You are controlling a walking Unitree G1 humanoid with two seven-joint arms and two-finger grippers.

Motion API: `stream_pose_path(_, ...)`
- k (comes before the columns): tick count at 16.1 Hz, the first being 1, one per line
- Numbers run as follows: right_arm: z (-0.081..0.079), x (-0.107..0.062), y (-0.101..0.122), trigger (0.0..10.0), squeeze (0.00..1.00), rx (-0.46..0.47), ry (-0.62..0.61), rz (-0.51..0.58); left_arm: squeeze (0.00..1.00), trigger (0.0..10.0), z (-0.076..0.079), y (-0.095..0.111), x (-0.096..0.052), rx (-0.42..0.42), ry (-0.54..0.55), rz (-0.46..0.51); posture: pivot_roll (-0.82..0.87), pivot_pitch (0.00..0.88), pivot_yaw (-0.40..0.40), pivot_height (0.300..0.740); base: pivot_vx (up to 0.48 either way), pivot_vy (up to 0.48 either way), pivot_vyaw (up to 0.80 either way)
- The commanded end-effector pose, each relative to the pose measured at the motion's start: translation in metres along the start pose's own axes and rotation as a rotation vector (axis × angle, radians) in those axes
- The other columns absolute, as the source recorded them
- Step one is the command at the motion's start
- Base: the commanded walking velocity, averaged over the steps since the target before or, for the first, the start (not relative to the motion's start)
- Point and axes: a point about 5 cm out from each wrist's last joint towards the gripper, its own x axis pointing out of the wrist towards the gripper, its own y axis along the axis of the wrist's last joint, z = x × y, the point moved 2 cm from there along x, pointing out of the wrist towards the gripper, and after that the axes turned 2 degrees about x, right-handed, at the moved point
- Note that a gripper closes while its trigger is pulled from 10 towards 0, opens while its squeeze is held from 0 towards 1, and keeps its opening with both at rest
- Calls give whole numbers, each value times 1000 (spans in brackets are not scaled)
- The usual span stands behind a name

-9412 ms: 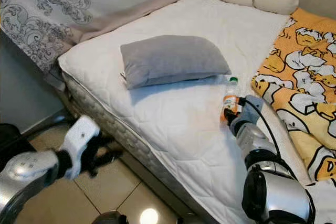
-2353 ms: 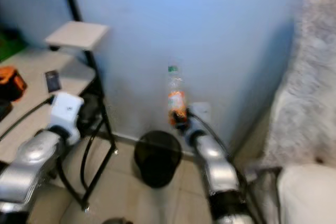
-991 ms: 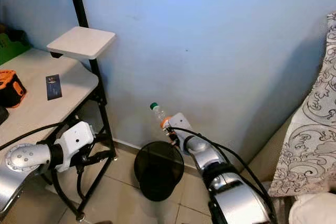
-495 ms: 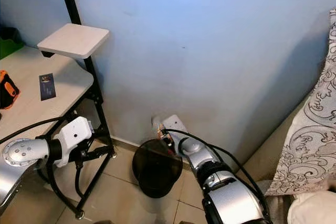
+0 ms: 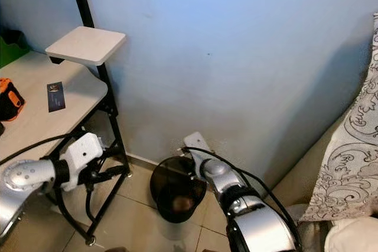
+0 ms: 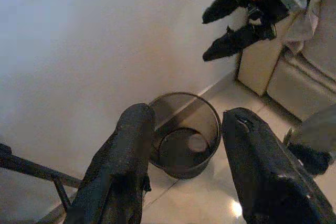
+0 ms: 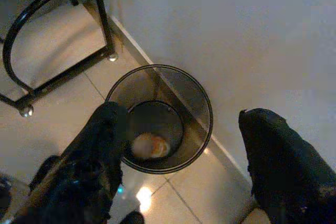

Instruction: Clean up the room

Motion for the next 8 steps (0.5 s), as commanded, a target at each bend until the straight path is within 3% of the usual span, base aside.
stream_pose_path(1, 12, -4, -1, 10000, 1000, 95, -36, 60, 0, 10000, 0, 6, 0, -10, 47, 27, 65, 0, -42, 740, 0, 0, 0)
stream_pose_path(2, 20, -8, -6, 10000, 1000, 169, -56, 93, 0, 10000, 0, 6, 3, -43, 100, 42, 54, 0, -35, 740, 0, 0, 0)
stream_pose_path(5, 33, -18, -8, 10000, 1000, 260, -99, 218, 0, 10000, -2, 7, 7, -103, 219, 68, 32, 0, -21, 740, 0, 0, 0)
stream_pose_path(7, 35, -38, 0, 10000, 1000, 330, -125, 405, 0, 10000, -12, 8, 8, -187, 431, 105, 16, 0, -13, 740, 0, 0, -359)
stream_pose_path(8, 26, -57, 11, 10000, 1000, 296, -96, 534, 0, 10000, -18, 6, 6, -200, 576, 95, 10, 0, -16, 740, 0, 0, -763)
